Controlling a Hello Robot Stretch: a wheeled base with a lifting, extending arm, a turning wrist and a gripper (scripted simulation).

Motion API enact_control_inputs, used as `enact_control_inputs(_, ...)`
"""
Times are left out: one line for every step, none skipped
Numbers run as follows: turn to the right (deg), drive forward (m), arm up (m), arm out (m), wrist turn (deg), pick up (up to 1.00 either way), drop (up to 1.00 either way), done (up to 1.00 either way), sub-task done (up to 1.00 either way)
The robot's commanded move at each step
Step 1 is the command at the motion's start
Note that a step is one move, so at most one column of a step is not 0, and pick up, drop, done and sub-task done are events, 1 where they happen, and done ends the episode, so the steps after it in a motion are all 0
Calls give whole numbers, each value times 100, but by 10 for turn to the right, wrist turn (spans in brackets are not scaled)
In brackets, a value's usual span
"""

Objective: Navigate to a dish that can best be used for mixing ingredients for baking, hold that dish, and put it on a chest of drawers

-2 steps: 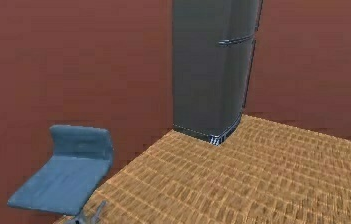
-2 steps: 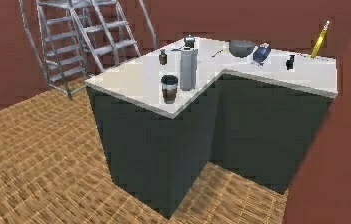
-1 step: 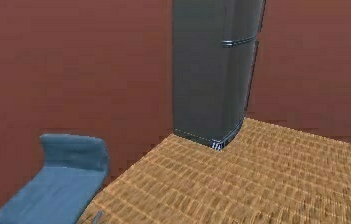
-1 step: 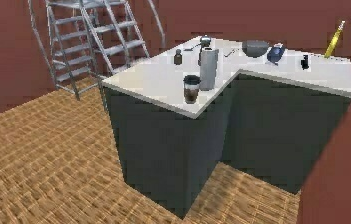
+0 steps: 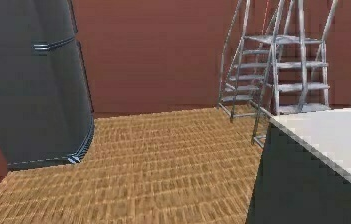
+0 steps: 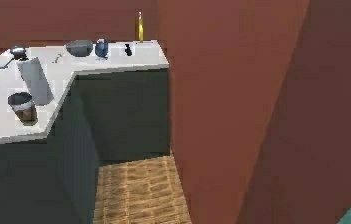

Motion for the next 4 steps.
enact_control_inputs(330, 0, 0, 0, 0, 0, 0, 0, 0)
enact_control_inputs(0, 25, 0, 0, 0, 0, 0, 0, 0)
enact_control_inputs(-450, 0, 0, 0, 0, 0, 0, 0, 0)
enact_control_inputs(450, 0, 0, 0, 0, 0, 0, 0, 0)
